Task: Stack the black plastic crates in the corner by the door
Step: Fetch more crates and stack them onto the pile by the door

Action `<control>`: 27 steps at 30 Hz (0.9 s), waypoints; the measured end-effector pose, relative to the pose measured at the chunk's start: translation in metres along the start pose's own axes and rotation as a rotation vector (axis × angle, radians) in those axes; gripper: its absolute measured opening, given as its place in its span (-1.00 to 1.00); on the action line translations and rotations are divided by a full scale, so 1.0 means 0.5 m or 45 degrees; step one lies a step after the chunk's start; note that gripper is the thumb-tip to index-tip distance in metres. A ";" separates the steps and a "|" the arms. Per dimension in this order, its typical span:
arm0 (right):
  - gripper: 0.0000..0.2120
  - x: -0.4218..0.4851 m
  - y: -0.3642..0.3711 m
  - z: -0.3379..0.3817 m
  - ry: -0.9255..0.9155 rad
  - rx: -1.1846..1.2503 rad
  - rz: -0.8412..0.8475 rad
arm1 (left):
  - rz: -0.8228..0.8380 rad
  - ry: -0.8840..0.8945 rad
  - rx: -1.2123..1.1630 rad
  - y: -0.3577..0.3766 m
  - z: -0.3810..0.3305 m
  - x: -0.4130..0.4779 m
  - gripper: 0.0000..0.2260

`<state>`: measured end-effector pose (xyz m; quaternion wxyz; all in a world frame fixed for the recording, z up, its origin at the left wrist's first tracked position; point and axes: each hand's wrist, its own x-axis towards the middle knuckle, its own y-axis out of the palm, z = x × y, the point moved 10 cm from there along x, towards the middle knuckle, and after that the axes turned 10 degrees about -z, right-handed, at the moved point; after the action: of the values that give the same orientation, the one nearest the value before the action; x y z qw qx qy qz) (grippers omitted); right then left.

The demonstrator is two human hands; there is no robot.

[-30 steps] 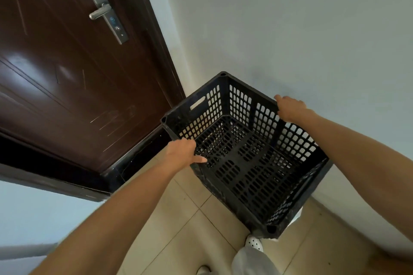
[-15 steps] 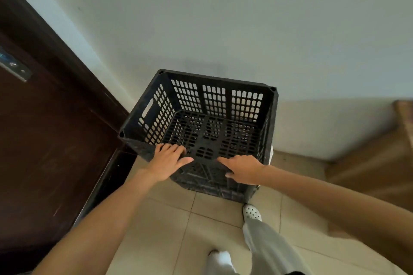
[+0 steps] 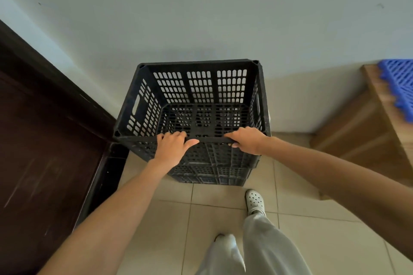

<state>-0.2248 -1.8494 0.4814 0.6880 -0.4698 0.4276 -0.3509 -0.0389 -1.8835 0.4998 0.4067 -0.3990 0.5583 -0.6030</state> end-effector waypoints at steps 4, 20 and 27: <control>-0.57 -0.003 0.003 -0.008 0.002 -0.004 -0.015 | -0.030 0.090 0.045 -0.001 -0.002 0.006 -0.14; -0.67 0.024 0.012 -0.018 -0.095 0.008 -0.128 | -0.118 0.442 0.027 0.000 0.001 0.059 -0.18; -0.68 0.023 0.010 -0.022 -0.099 0.002 -0.168 | -0.171 0.469 0.033 0.000 -0.004 0.065 -0.11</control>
<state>-0.2300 -1.8619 0.4715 0.6798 -0.5096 0.3685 -0.3775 -0.0524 -1.9133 0.5007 0.2617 -0.3129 0.5877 -0.6988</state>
